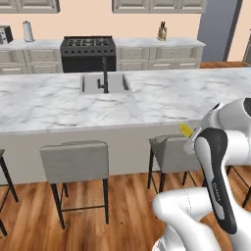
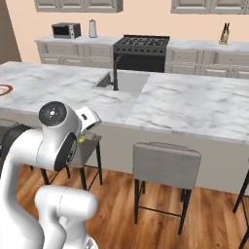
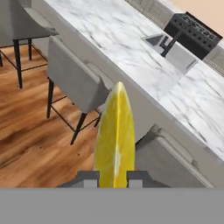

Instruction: Take the cheese, steak, and lemon wedge from the fridge and place them on the plate on the dining counter to create an appetizer plate.

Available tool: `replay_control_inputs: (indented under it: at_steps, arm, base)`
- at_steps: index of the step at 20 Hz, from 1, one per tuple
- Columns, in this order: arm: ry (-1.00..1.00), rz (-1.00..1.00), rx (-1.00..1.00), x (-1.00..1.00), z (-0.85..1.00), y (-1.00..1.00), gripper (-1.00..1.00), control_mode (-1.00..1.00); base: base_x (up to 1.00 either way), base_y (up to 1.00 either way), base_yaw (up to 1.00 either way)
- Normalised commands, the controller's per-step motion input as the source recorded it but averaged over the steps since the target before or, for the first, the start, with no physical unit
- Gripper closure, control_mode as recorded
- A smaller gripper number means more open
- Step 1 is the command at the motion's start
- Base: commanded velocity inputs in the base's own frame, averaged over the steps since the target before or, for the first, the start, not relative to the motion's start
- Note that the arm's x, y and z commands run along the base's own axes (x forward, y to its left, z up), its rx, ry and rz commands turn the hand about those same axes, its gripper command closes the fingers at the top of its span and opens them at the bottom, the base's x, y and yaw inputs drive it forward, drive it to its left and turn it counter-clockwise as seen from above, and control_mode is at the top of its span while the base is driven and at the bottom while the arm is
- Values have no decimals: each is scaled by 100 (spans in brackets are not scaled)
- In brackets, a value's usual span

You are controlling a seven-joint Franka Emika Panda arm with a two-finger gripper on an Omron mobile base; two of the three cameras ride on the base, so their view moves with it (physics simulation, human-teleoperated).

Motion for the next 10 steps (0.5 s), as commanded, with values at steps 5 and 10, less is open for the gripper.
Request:
replay_control_inputs:
  at_steps: [5, 10]
  arm:
    - [0, 0, 0, 0, 0, 0, 100, 100]
    - [0, 0, 0, 0, 0, 0, 100, 100]
  base:
    - [5, 100, 0]
    - [16, 100, 0]
